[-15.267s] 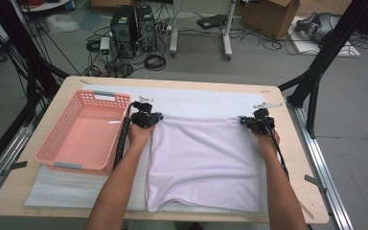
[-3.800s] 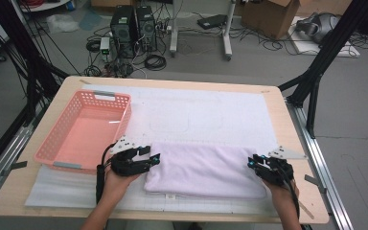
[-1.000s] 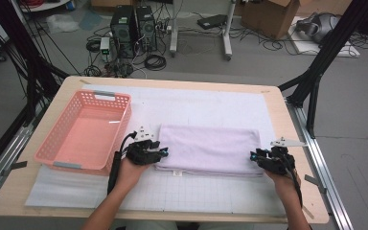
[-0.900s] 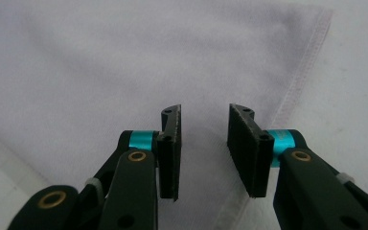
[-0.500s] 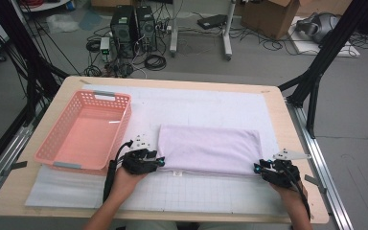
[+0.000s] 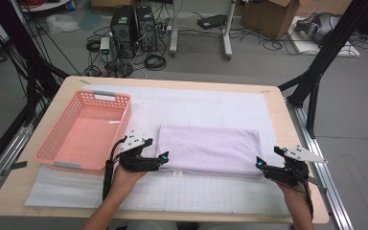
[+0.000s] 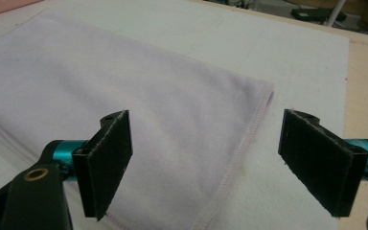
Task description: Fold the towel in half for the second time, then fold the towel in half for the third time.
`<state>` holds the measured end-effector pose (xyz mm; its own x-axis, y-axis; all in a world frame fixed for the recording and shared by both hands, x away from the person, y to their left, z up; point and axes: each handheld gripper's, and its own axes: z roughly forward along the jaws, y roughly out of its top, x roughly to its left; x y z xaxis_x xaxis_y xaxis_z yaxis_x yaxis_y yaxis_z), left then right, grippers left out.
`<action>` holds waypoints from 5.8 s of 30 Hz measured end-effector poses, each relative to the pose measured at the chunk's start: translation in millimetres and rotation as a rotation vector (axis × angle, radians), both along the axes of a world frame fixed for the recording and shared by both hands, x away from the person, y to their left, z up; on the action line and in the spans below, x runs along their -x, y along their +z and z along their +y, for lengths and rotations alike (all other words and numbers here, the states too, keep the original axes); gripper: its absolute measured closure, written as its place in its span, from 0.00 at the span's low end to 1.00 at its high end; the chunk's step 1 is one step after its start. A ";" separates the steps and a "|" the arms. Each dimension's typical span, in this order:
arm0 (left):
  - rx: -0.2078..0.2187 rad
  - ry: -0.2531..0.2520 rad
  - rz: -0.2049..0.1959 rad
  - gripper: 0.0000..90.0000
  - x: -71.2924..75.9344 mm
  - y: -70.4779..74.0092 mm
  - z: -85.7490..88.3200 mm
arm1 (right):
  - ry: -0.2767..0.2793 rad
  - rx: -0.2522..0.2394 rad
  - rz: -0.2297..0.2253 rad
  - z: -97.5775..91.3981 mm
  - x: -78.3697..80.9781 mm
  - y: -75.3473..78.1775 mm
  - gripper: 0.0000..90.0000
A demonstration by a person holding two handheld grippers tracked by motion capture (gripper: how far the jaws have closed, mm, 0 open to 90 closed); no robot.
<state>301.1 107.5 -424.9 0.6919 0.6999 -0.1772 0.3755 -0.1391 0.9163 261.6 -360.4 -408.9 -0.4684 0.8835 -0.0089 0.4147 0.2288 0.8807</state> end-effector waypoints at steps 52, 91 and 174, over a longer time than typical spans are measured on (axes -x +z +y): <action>-0.081 0.015 0.127 0.25 -1.9 -13.6 4.3 | 0.007 -0.009 0.041 -1.7 1.3 -8.0 0.19; -0.133 0.004 0.233 0.85 4.4 -28.0 -2.3 | 0.233 0.019 0.080 98.1 -66.5 -1.0 0.19; -0.017 -0.141 0.177 0.92 -16.1 28.1 -50.7 | 0.398 0.014 0.159 184.4 -170.4 24.8 0.93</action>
<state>317.2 56.8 -396.8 0.7422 0.6026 -0.2933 0.5056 -0.2163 0.8352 432.0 -176.0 -384.2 -0.7694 0.6338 0.0799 0.4219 0.4103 0.8085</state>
